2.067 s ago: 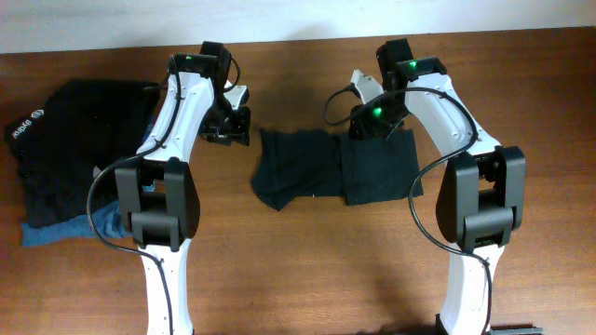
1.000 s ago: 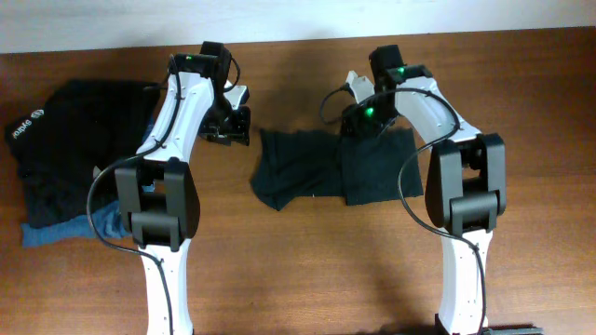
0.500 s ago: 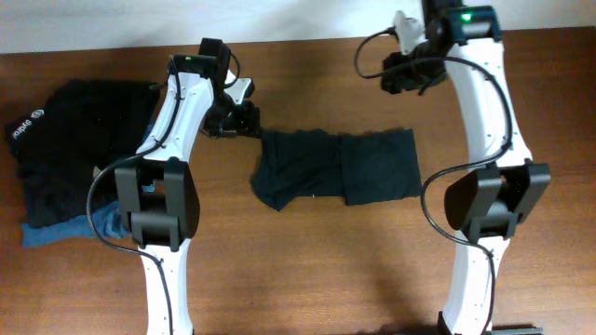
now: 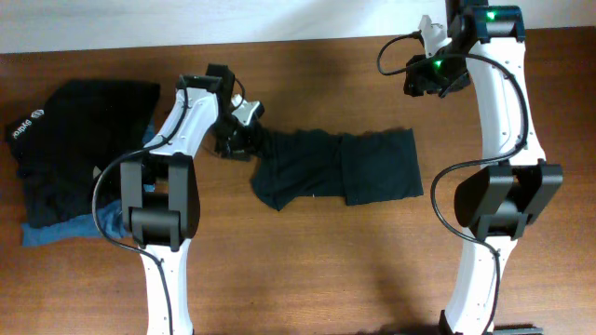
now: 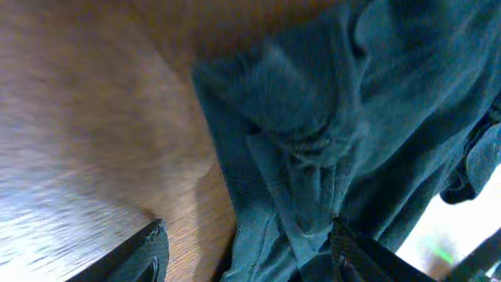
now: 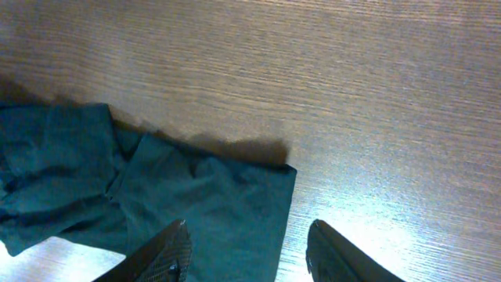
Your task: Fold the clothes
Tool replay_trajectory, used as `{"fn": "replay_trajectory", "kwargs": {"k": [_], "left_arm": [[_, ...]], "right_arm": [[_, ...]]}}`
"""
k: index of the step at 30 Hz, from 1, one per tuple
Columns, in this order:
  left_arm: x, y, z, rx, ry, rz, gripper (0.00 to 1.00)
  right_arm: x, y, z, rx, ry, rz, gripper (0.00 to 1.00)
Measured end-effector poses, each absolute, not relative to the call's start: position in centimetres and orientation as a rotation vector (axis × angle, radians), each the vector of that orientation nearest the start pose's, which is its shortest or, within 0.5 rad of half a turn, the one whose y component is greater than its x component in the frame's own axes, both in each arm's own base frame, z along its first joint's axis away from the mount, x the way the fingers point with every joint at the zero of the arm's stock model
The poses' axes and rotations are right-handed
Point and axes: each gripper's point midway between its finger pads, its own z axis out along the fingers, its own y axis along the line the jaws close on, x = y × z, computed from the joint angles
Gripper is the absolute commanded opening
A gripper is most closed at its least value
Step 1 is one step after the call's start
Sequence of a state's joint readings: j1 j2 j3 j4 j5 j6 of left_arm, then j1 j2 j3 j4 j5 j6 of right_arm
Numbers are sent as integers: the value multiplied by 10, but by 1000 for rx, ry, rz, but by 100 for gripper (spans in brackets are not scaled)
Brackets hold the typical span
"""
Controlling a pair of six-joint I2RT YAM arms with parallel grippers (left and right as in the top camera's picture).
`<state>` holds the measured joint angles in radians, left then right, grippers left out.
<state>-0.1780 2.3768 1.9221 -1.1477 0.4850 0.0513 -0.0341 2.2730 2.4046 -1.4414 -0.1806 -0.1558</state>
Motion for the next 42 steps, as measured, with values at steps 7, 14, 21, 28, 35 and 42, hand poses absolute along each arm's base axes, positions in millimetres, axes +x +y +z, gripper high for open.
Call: {"fn": "replay_trajectory", "kwargs": {"k": [7,14,21,28,35,42], "left_arm": [[414,-177,15,393,3092,-829,66],[401,-207,13,518,3081,-827,32],[399,-202,9,511,3093,-814,7],[401,-179,3,481,3144,-671,3],[424,-108,12,280,3140,-510,4],[447,-31,54,34,3027,-462,4]], "right_arm": [[489,14,172,-209,2851,222,53],[488,14,172,-208,2853,223,53],[487,14,171,-208,2857,223,52],[487,14,171,-208,2860,224,52],[483,10,170,-193,2876,226,52],[480,1,169,-163,2889,225,52]]}}
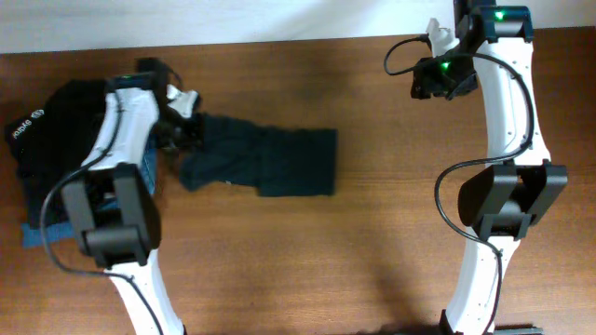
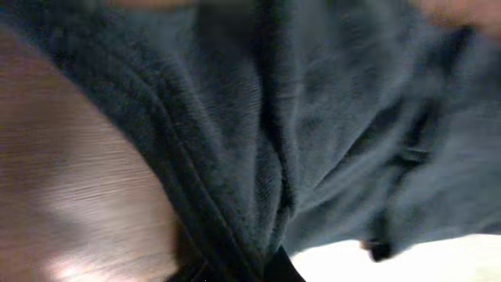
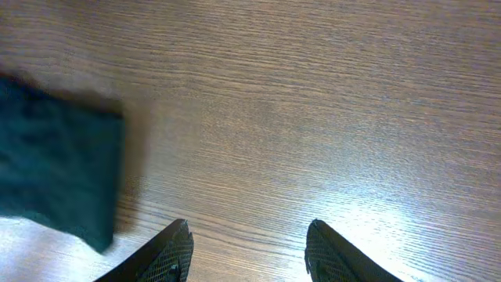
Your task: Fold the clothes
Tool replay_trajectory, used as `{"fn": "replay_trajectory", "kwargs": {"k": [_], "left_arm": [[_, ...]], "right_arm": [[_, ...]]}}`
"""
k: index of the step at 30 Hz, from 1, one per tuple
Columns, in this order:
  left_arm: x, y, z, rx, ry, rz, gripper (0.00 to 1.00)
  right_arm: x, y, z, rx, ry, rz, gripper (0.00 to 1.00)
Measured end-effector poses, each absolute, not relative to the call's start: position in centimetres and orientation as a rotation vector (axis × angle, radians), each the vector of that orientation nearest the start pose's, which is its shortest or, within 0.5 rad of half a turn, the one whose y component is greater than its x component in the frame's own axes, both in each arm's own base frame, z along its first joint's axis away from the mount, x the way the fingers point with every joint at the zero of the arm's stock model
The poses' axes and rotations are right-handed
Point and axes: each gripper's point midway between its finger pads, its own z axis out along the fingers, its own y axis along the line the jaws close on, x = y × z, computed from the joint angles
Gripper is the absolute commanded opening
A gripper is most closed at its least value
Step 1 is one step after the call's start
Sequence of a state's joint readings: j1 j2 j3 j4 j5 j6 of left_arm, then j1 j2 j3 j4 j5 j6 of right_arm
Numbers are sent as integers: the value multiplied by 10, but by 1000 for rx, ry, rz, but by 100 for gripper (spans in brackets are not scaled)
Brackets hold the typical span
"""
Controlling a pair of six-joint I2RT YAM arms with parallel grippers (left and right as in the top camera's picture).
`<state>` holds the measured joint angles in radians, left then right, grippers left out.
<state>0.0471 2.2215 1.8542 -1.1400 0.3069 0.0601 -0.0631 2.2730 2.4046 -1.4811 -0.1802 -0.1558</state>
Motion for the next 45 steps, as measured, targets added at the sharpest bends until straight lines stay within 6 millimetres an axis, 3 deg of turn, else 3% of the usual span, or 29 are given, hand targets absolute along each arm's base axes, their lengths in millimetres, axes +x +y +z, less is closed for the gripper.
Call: {"fn": "replay_trajectory", "kwargs": {"k": [3,8,15,21,23,24,27,29,32,38,41,45], "left_arm": [[453,-28,76,27,2967,-487,4],[452,-61,89,126,2939,-536,4],[436,-134,90,364,2942,-572,5],[409,-211,90,635,2912,-593,9],[401,-233,90,717,2889,-574,22],[398,-243,90,752,2873,-564,36],[391,-271,90,839,2822,-522,43],[389,-284,89,888,2783,-475,56],[388,-291,89,910,2763,-424,52],[397,-276,87,869,2776,-362,48],[408,-258,86,809,2794,-345,48],[431,-216,86,670,2822,-323,49]], "right_arm": [[480,0,169,-163,2890,225,52],[478,0,169,-163,2897,226,52],[477,0,169,-162,2900,228,52],[476,0,169,-161,2907,229,52],[475,1,168,-161,2911,230,52],[474,1,168,-161,2912,231,52],[473,1,168,-160,2916,232,52],[471,1,168,-160,2924,234,52],[470,1,168,-159,2929,235,52],[464,11,168,-190,2938,317,52],[459,22,169,-244,2942,375,56],[457,44,170,-369,2925,404,67]]}}
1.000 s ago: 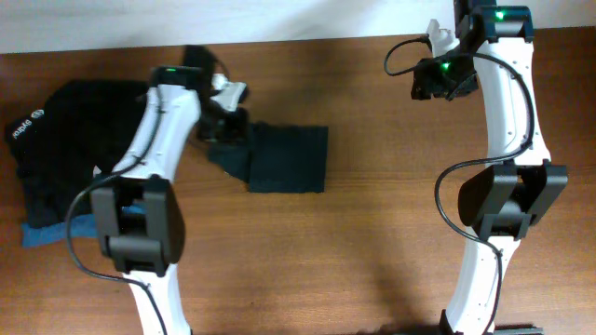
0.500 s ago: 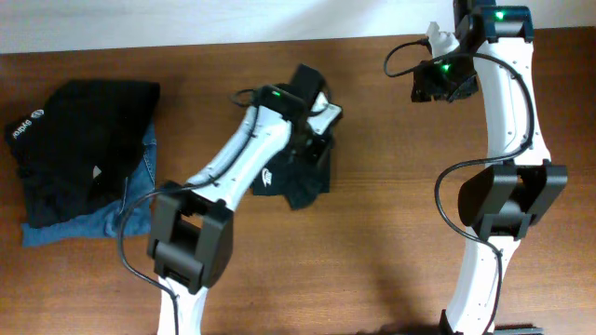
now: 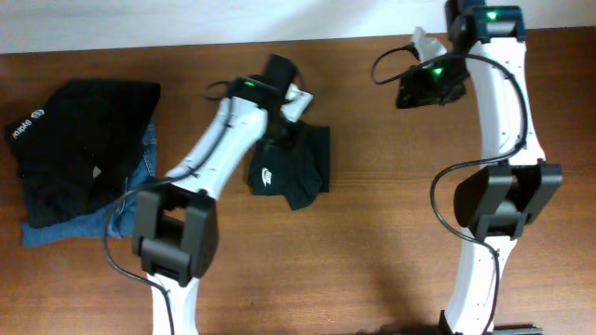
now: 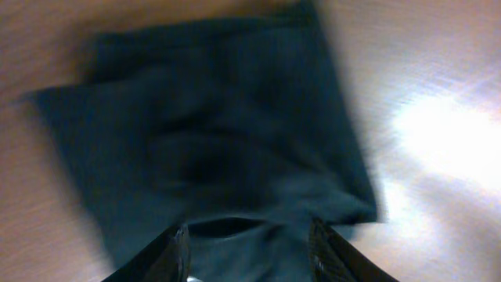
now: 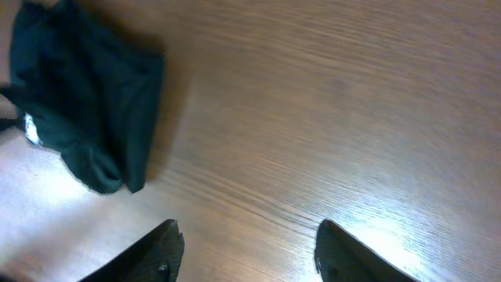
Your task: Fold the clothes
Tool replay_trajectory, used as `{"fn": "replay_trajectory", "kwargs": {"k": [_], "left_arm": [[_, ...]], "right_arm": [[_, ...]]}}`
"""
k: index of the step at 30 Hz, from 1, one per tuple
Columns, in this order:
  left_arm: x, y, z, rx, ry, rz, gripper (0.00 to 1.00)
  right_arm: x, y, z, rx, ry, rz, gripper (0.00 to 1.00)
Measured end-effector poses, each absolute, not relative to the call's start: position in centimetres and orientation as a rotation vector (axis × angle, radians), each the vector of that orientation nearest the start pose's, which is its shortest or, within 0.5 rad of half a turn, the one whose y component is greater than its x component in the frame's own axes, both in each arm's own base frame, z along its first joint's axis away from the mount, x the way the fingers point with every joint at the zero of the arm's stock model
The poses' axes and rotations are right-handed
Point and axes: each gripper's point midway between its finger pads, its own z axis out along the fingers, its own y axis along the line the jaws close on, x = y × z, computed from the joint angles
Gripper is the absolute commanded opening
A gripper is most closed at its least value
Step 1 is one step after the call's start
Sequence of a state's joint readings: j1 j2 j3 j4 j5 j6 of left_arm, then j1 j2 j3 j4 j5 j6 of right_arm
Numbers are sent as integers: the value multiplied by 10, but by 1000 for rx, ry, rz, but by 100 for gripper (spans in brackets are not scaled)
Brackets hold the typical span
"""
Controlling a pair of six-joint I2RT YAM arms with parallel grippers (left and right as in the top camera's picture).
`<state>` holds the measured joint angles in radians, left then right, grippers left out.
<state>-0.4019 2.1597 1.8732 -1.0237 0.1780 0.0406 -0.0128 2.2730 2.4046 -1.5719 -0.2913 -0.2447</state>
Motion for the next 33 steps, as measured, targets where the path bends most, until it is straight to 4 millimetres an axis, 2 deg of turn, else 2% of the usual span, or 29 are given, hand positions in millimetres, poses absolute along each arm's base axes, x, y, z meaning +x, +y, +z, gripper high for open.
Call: {"fn": "replay_trajectory", "kwargs": {"k": [3,6,10,14,16,20,23,26,33], "left_arm": [[451,-180,90,549,2827,-300,49],[470,-150,100,446,2806,-287,50],[486,-118,107,324,2788,-299,49],[490,-98,108,226,2794,-325,50],[493,-85,108,171,2796,-327,50],[494,-78,108,137,2797,-330,53],[494,-78,108,132,2797,-336,53],[494,-79,108,135,2797,-341,53],[493,-80,108,136,2797,-345,54]], "right_arm": [[454,69,171,-497,2905,420,75],[449,97,171,-623,2883,435,77],[442,134,169,-783,2845,441,81],[437,163,153,-907,2826,407,85],[431,183,136,-982,2822,396,85],[432,211,114,-1019,2790,351,84],[437,229,106,-987,2764,293,83],[440,244,104,-961,2742,257,83],[428,268,102,-978,2730,227,83]]}}
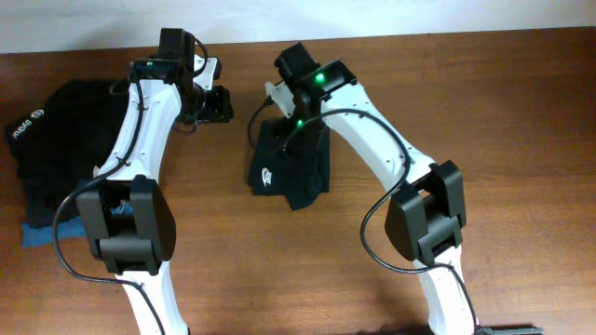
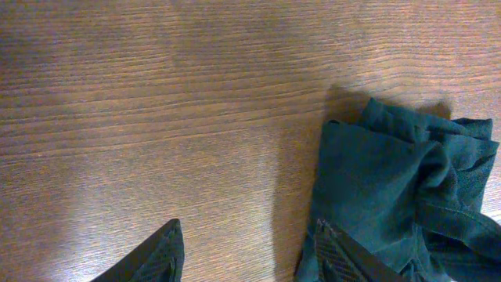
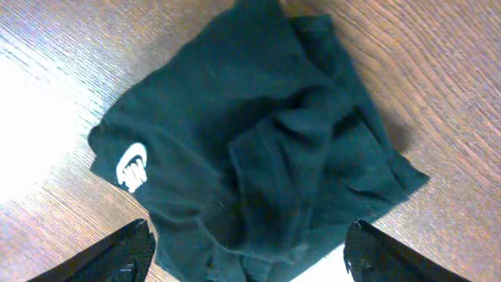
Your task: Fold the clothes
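Note:
A dark teal garment (image 1: 296, 167) lies folded into a compact, rumpled square on the table, a white logo (image 1: 268, 174) at its left edge. The right wrist view shows it from above (image 3: 250, 149), filling the middle. My right gripper (image 1: 282, 110) hangs over the garment's far edge, open wide (image 3: 250, 254), with the cloth below its fingers and nothing held. My left gripper (image 1: 214, 104) is to the left of the garment, open (image 2: 249, 254) over bare wood, with the garment's edge (image 2: 399, 188) beside its right finger (image 2: 338, 252).
A pile of other clothes (image 1: 65, 149), black on top with blue cloth beneath, lies at the table's left end. The wooden table (image 1: 484, 186) stretches to the right and towards the front. A pale wall edge runs along the back.
My left gripper, which was open over the folded garment, now sits to its left over bare wood. My right gripper came from the far right back to above the garment. The garment has not shifted.
First the garment lay stretched out mid-table with my left gripper at its left end. Then it was further left, near the pile, my left gripper shut on it. Later it lay folded square at the middle, and now the right gripper hovers above it.

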Tool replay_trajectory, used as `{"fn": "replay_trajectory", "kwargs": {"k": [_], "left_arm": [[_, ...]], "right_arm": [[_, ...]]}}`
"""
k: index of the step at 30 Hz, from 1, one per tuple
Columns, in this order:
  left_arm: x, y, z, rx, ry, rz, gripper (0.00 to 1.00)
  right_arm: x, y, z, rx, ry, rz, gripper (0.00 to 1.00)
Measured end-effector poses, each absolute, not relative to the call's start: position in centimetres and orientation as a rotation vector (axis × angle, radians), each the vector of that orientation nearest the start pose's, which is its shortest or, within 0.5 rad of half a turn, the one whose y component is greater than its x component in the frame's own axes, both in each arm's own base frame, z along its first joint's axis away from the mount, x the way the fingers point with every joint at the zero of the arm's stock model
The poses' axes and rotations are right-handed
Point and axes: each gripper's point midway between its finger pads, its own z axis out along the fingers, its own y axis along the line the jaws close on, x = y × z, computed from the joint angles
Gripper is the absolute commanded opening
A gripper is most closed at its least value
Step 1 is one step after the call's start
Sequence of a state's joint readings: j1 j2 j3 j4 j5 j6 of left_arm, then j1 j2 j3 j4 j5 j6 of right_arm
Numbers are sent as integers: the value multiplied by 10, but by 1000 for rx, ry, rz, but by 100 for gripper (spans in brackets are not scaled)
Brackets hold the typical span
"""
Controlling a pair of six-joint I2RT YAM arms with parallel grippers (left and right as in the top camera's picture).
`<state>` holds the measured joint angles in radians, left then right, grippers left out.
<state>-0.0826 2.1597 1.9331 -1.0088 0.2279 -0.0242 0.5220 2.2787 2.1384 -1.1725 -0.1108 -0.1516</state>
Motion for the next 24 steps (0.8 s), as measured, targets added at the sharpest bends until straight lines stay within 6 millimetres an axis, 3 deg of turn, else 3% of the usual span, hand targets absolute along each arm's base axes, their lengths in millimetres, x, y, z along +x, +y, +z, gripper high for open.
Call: {"fn": "replay_trajectory", "kwargs": {"k": [4,7,8,11,13,17,21,24], "left_arm": [[494,-80,108,136,2796,-345,54],[493,-80,108,136,2797,-345,54],[493,-80,108,136,2796,-346,54],[493,-80,108,136,2797,-345,54],[493,-80,108,136,2796,-346,54],[493,-80,108,136,2797,-346,54],[493,-80,108,136,2798,-346,54],[493,-80,108,136,2800,-345,54]], "right_arm": [[426,270,92,-957,2747,195,82],[422,265,79,-944,2778,172,77],[420,263,75,-943,2788,166,73],[418,261,66,-943,2801,157,43],[419,261,64,-931,2803,152,34],[436,254,66,-824,2777,66,33],[453,226,68,-616,2786,-98,35],[467,197,70,-456,2789,-191,54]]}}
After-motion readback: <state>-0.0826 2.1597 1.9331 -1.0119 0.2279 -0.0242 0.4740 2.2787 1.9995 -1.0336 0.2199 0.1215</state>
